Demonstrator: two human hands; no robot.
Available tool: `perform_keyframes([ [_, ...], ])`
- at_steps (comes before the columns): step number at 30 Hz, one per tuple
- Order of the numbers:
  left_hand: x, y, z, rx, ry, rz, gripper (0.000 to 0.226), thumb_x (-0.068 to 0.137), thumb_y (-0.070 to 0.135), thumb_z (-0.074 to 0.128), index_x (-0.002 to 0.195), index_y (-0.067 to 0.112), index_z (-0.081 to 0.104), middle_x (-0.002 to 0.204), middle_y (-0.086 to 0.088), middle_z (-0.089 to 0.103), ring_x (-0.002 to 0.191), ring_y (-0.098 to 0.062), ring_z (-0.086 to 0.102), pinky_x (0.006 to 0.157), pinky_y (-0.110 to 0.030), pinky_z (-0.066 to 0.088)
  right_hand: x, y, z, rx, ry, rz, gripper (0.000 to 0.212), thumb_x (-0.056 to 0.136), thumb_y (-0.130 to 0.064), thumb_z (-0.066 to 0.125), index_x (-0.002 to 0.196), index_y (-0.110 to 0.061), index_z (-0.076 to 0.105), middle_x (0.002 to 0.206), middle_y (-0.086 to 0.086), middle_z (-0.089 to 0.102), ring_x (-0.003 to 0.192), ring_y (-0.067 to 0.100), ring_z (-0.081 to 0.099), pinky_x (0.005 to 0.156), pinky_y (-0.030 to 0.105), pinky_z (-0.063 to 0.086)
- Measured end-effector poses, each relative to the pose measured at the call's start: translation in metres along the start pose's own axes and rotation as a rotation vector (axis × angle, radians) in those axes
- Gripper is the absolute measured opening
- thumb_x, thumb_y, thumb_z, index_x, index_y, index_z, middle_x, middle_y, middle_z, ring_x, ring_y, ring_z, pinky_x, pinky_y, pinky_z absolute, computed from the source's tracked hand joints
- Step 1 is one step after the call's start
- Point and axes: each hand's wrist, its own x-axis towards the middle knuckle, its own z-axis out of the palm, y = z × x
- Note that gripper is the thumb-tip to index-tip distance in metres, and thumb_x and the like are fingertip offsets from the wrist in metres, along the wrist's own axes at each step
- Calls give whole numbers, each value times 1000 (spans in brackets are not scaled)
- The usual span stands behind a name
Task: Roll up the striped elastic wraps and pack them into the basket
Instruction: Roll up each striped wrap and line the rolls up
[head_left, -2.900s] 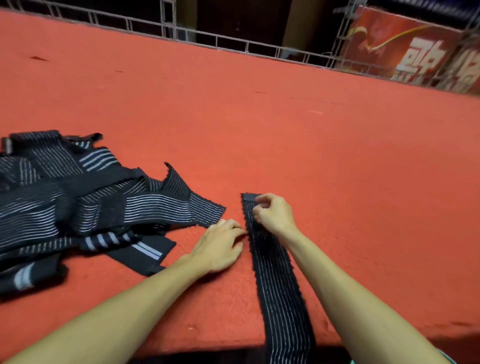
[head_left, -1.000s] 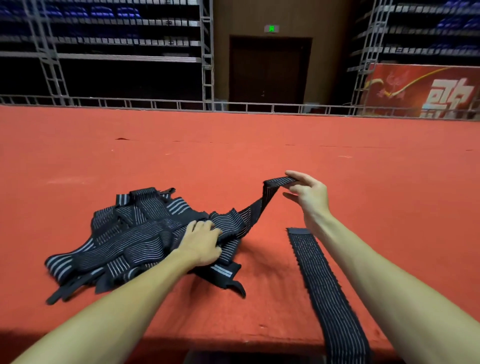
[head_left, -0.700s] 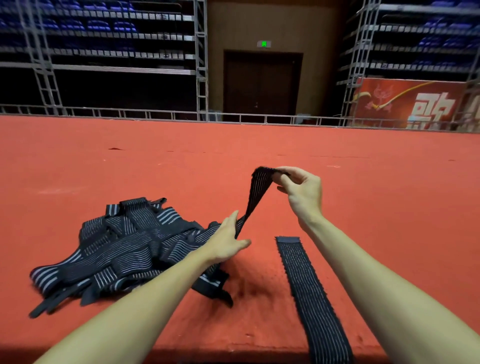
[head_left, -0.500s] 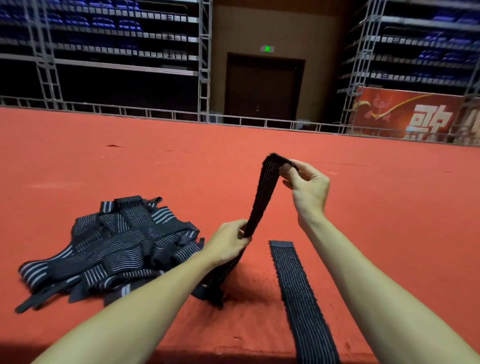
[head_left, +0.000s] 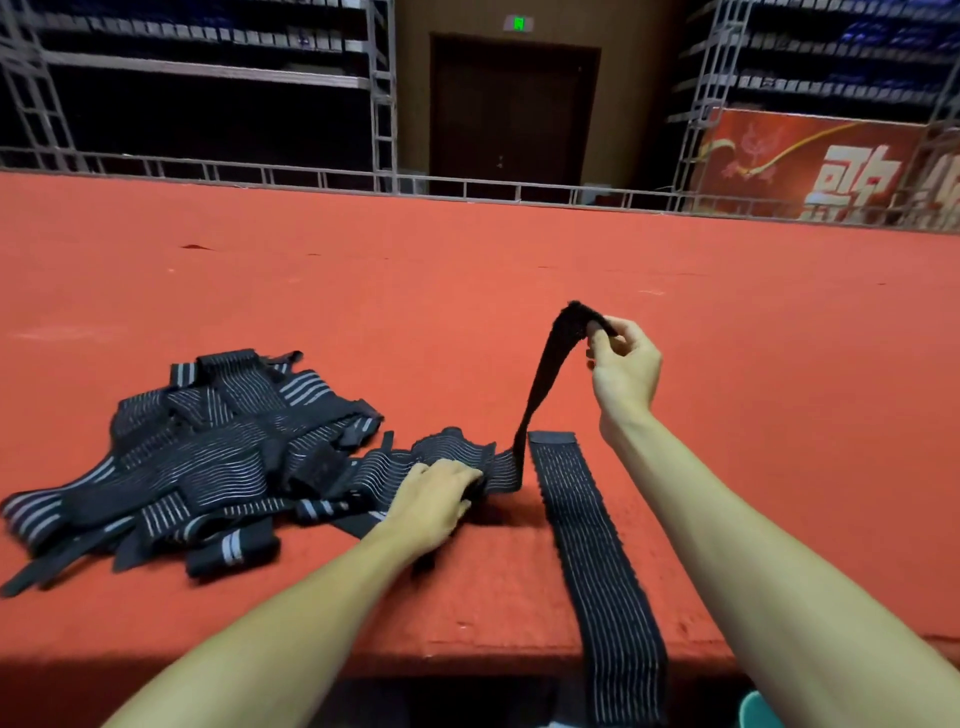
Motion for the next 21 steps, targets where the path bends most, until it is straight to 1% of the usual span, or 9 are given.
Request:
perform_keyframes([
  [2,3,-14,-3,-35,18,-30,31,91,17,51,117,34,56,118,6,64,114,-21,57,89,-36,44,6,12,-2,-121,28,-5,7,89,-23,65,84,-29,64,85,5,57,70,14,51,70,32,44],
  [4,7,-30,-15,-49,43,-61,43,88,10,49,119,39,56,118,4,66,110,-25,61,85,-37,49,11,20,-1,-179,43,13,5,91,-25,60,87,-26,61,98,9,59,80,19,56,77,35,46],
  [7,10,-51,-45,40,115,-21,51,87,9,44,127,40,51,117,0,65,107,-30,62,84,-42,50,11,27,8,-120,-24,99,14,94,-22,54,81,-27,53,91,4,65,88,26,65,79,42,50],
  [9,7,-61,-67,162,121,-21,50,92,12,40,134,37,45,116,-3,61,106,-32,61,84,-43,49,8,32,18,-116,-72,133,12,92,-26,53,80,-28,53,89,2,65,91,30,67,82,48,53],
  [13,-7,-91,-75,197,97,-186,59,95,9,36,145,37,27,119,-4,53,107,-34,59,87,-43,45,-1,42,40,-127,-151,178,7,84,-34,55,80,-29,55,93,4,67,91,28,67,82,54,55],
  [15,-14,-108,-64,55,126,-281,58,92,5,38,141,35,34,119,-4,53,109,-34,57,91,-44,46,-9,43,51,-152,-191,218,7,82,-34,55,83,-27,56,93,2,67,91,25,66,82,53,55],
  [17,-17,-122,-53,-134,165,-325,52,90,2,41,134,30,46,119,-4,56,114,-29,55,95,-42,43,-21,44,62,-199,-268,235,4,89,-21,54,90,-21,58,95,1,64,90,21,62,85,44,54],
  [19,-18,-129,-47,-269,217,-324,41,91,6,46,126,27,54,118,-2,61,114,-25,55,97,-40,43,-33,50,70,-339,-418,197,13,93,-11,53,101,-15,61,98,2,61,91,17,56,83,29,45],
  [21,-17,-135,-45,-336,261,-304,29,94,14,50,118,29,58,116,1,63,113,-22,57,97,-41,44,-45,59,79,-488,-630,159,16,93,-10,53,105,-10,63,97,1,60,92,15,53,78,23,39],
])
